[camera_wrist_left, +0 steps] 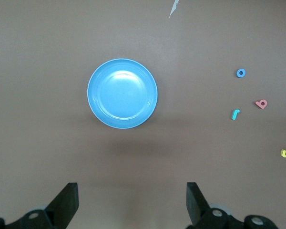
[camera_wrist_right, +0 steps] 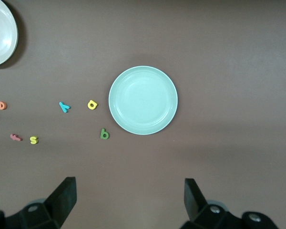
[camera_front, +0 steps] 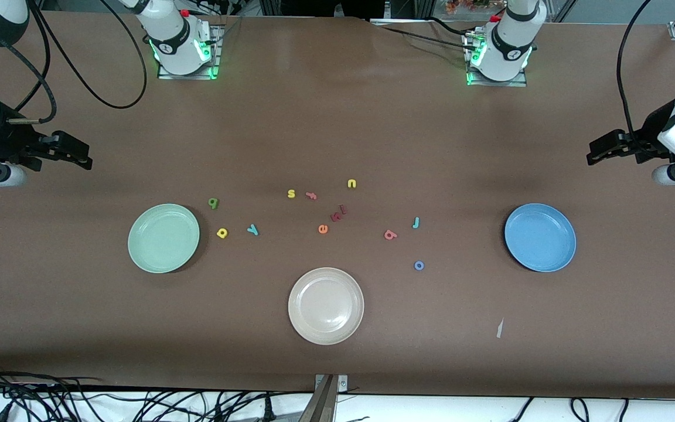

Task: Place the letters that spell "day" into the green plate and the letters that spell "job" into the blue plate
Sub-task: 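Grasp the teal letter with the left gripper while the right gripper grasps the yellow letter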

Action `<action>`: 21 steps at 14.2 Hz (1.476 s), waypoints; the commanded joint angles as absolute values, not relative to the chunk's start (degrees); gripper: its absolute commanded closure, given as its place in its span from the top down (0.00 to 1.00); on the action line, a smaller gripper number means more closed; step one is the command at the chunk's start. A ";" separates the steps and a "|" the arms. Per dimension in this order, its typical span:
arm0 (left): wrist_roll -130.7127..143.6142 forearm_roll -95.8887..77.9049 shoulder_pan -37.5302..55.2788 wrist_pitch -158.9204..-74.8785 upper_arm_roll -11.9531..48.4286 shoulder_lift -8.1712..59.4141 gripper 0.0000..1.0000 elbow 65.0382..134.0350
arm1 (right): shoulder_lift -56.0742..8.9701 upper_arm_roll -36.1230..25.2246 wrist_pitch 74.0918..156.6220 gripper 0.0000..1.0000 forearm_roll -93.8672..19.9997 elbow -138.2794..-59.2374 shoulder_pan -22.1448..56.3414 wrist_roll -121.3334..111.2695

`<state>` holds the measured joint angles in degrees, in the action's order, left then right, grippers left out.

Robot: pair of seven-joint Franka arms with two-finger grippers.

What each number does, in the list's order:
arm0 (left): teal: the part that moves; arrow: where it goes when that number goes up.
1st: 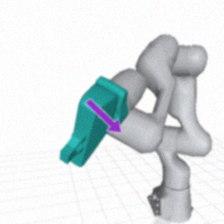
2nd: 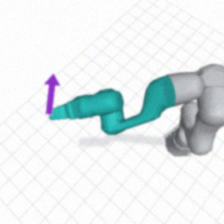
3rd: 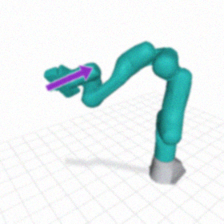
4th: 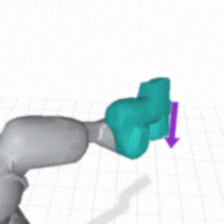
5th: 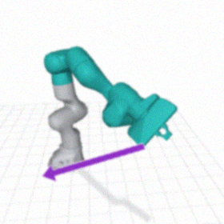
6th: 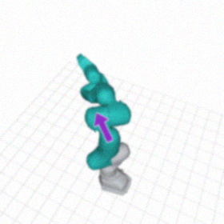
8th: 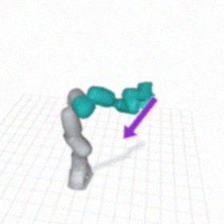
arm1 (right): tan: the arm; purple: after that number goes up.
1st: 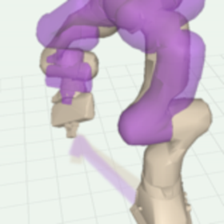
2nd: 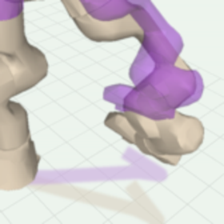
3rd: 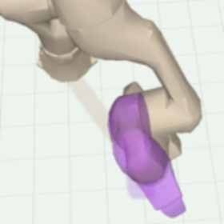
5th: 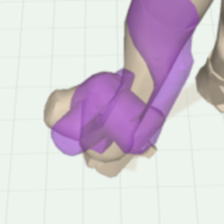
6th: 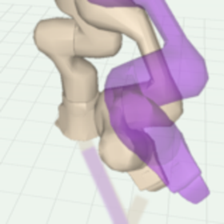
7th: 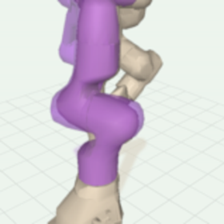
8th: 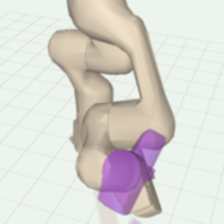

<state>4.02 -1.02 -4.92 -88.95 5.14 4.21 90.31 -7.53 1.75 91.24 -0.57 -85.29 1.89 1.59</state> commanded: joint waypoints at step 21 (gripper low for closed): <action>8.43 -6.42 14.05 -135.51 6.94 32.15 1.00 103.27 | -18.10 2.20 103.85 1.00 -0.79 -88.05 9.31 2.64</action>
<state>6.72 -6.54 10.99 -132.05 7.76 32.45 100.93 -16.04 2.22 98.80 -0.60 -86.39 8.11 2.09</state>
